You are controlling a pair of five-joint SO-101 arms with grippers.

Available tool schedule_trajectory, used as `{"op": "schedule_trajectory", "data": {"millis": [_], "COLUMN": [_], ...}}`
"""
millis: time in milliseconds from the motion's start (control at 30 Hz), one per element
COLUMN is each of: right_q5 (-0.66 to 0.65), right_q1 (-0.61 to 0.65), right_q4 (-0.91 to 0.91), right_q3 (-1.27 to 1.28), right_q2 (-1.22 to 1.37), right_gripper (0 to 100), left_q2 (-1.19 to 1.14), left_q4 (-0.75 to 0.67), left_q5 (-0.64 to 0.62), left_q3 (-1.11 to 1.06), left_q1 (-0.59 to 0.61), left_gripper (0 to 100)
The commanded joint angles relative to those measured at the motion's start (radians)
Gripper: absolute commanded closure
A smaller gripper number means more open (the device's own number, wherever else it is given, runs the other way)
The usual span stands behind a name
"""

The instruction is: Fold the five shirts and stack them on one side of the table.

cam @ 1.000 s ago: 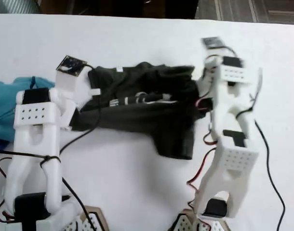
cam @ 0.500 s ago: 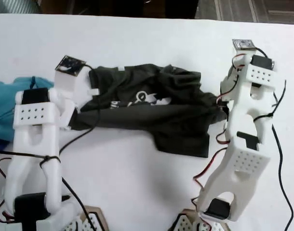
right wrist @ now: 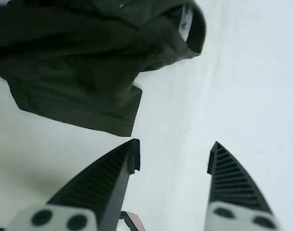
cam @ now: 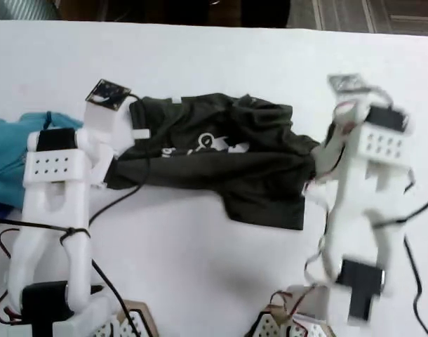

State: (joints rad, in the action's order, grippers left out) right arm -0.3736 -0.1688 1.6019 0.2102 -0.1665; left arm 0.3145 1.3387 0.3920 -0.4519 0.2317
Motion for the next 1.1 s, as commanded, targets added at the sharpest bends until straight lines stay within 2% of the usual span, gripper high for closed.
{"op": "schedule_trajectory", "data": {"millis": [0, 67, 133, 267, 500, 900, 967, 1067], "right_q5": [-0.006, 0.008, 0.080, 0.190, 0.198, 0.198, 0.198, 0.198], "right_q1": [0.091, 0.156, 0.188, 0.199, 0.196, 0.131, 0.131, 0.131], "right_q4": [-0.211, -0.311, -0.381, -0.433, -0.444, -0.440, -0.440, -0.443], "right_q3": [0.373, 0.502, 0.575, 0.591, 0.559, 0.388, 0.370, 0.358], "right_q2": [-0.170, -0.173, -0.173, -0.174, -0.108, 0.303, 0.334, 0.335], "right_gripper": [77.2, 77.2, 77.2, 77.2, 77.2, 77.3, 79.8, 89.7], "left_q2": [0.040, 0.040, 0.040, 0.040, 0.040, 0.041, 0.041, 0.041], "left_q4": [-0.014, -0.014, -0.009, -0.008, -0.008, -0.008, -0.008, -0.009], "left_q5": [-0.008, -0.008, -0.008, -0.008, -0.008, -0.008, -0.008, -0.008], "left_q3": [0.005, 0.005, 0.005, 0.005, 0.005, 0.005, 0.005, 0.005], "left_q1": [-0.017, -0.017, -0.017, -0.015, -0.015, -0.015, -0.015, -0.015], "left_gripper": [98, 98, 98, 98, 98, 98, 98, 98]}}
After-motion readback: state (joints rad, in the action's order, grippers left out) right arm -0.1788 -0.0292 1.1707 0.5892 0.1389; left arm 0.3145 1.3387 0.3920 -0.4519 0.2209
